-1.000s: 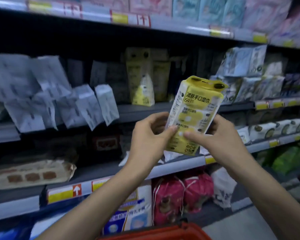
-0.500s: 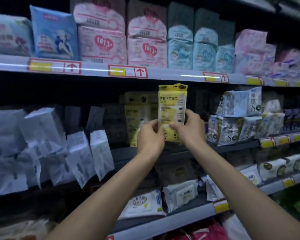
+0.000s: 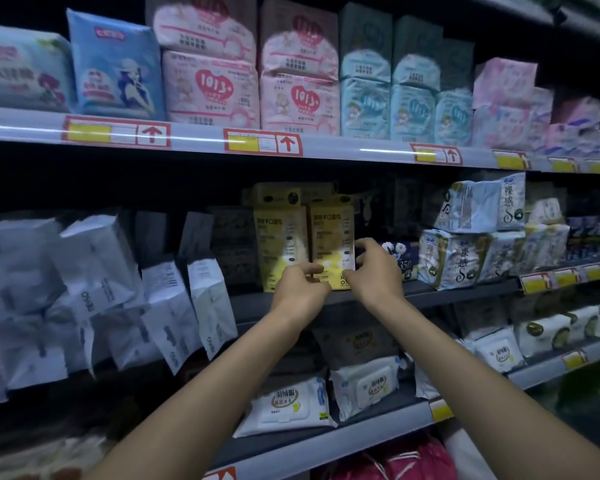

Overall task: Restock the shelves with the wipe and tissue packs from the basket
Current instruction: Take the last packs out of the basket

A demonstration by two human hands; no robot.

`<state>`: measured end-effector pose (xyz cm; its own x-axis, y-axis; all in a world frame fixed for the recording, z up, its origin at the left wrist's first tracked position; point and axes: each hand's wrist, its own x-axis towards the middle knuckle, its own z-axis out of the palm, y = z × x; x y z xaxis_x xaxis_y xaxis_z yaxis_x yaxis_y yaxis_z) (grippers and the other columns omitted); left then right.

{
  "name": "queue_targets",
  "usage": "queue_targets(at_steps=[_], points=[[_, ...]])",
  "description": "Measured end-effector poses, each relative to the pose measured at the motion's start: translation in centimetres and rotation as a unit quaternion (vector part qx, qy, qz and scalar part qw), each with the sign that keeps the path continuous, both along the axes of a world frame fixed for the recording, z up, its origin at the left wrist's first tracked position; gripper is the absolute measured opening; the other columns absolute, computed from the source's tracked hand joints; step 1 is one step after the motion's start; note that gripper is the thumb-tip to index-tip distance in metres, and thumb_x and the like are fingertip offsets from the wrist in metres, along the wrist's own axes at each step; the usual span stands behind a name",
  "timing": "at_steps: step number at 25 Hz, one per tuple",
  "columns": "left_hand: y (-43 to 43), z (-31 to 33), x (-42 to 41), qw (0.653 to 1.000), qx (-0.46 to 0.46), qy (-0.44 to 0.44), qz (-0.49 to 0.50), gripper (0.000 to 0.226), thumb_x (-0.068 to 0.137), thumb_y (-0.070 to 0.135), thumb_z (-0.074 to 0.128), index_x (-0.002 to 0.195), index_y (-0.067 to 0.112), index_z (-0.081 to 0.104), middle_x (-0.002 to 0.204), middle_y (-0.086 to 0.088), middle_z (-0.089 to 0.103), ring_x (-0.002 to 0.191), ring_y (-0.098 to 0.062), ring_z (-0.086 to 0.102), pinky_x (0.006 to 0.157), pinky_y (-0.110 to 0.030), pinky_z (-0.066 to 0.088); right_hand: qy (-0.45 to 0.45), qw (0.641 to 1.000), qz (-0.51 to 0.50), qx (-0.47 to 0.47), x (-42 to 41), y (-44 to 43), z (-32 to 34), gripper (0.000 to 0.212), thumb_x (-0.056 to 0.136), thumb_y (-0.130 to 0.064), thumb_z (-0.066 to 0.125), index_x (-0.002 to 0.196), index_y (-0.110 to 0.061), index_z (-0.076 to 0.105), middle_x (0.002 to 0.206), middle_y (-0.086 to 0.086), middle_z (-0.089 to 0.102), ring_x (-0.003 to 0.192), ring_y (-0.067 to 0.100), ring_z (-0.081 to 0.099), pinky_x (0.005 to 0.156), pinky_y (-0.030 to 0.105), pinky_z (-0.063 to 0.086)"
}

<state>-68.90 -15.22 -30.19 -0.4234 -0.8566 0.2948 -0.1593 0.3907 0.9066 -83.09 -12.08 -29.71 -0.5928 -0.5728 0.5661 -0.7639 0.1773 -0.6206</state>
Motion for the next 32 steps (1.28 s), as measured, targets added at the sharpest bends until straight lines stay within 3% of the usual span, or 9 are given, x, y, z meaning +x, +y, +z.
queue_targets(at_steps=[5,8,10,13,16,21,25,28,32], points=[[1.8,0.0,3.0,0.997,-0.055,-0.05,-0.032,0.054,0.094,0.025,0.071,0.146,0.022,0.055,0.131,-0.002,0.064,0.091,-0.006,0.066,0.067,-0.016,0.049,0.045,0.998,0.021,0.05,1.4,4.2,1.2,0.061,0.089,-0.015,0.078,0.145,-0.02,0.053,0.126,0.003,0.067,0.084,0.017,0.058,0.072,0.033,0.052],[3.0,-0.4,5.3,0.978,-0.16,-0.128,-0.023,0.07,0.09,0.037,0.07,0.155,0.028,0.045,0.151,0.001,0.054,0.119,-0.014,0.063,0.092,-0.029,0.054,0.074,0.993,0.038,0.08,2.2,7.1,1.6,0.076,0.085,-0.029,0.082,0.151,-0.021,0.046,0.139,0.006,0.059,0.112,0.026,0.062,0.089,0.039,0.055],[3.6,-0.8,6.5,0.956,-0.225,-0.189,-0.018,0.082,0.085,0.05,0.067,0.159,0.032,0.036,0.159,0.005,0.045,0.14,-0.018,0.049,0.111,-0.042,0.047,0.102,0.985,0.036,0.136,2.6,8.9,1.6,0.093,0.081,-0.042,0.084,0.158,-0.024,0.034,0.15,0.009,0.047,0.133,0.031,0.051,0.102,0.044,0.05],[4.5,-1.3,8.1,0.912,-0.304,-0.276,-0.016,0.093,0.084,0.064,0.061,0.163,0.035,0.022,0.165,0.005,0.032,0.149,-0.02,0.037,0.118,-0.047,0.038,0.154,0.96,0.015,0.231,3.2,11.6,1.3,0.119,0.075,-0.062,0.082,0.165,-0.028,0.011,0.169,0.016,0.016,0.156,0.038,0.016,0.123,0.054,0.027],[5.6,-2.3,9.4,0.874,-0.353,-0.334,-0.009,0.102,0.082,0.076,0.054,0.164,0.038,0.008,0.172,-0.001,0.017,0.156,-0.023,0.023,0.126,-0.048,0.025,0.165,0.938,0.029,0.304,3.8,14.3,0.3,0.131,0.073,-0.068,0.081,0.165,-0.033,-0.006,0.172,0.013,-0.011,0.158,0.038,-0.014,0.127,0.057,0.004],[7.8,-6.5,11.5,0.831,-0.414,-0.371,-0.007,0.102,0.083,0.086,0.038,0.164,0.041,-0.005,0.174,0.001,0.007,0.16,-0.023,0.012,0.129,-0.045,0.015,0.147,0.923,0.07,0.349,5.4,18.5,-3.2,0.133,0.075,-0.071,0.078,0.164,-0.033,-0.013,0.172,0.01,-0.018,0.158,0.036,-0.019,0.128,0.057,0.002],[10.1,-12.0,13.1,0.834,-0.422,-0.352,-0.052,0.099,0.082,0.089,0.037,0.164,0.041,0.007,0.172,0.002,0.016,0.157,-0.024,0.025,0.127,-0.044,0.022,0.134,0.907,0.108,0.384,6.6,21.4,-8.6,0.13,0.077,-0.073,0.075,0.163,-0.035,-0.015,0.172,0.005,-0.017,0.159,0.031,-0.017,0.128,0.056,0.004],[11.1,-17.3,14.8,0.827,-0.429,-0.354,-0.08,0.084,0.085,0.081,0.048,0.158,0.041,0.033,0.163,0.002,0.036,0.131,-0.026,0.056,0.103,-0.043,0.05,0.122,0.88,0.149,0.435,7.7,22.8,-14.3,0.128,0.079,-0.072,0.074,0.164,-0.033,-0.014,0.173,0.005,-0.013,0.16,0.03,-0.011,0.128,0.053,0.009],[11.7,-26.8,17.3,0.818,-0.418,-0.364,-0.15,0.062,0.086,0.066,0.058,0.137,0.031,0.06,0.139,0.002,0.056,0.108,-0.022,0.064,0.088,-0.038,0.055,0.104,0.828,0.195,0.515,8.7,22.5,-24.0,0.128,0.077,-0.069,0.077,0.165,-0.027,-0.006,0.171,0.011,0.004,0.158,0.035,0.009,0.126,0.051,0.023]])
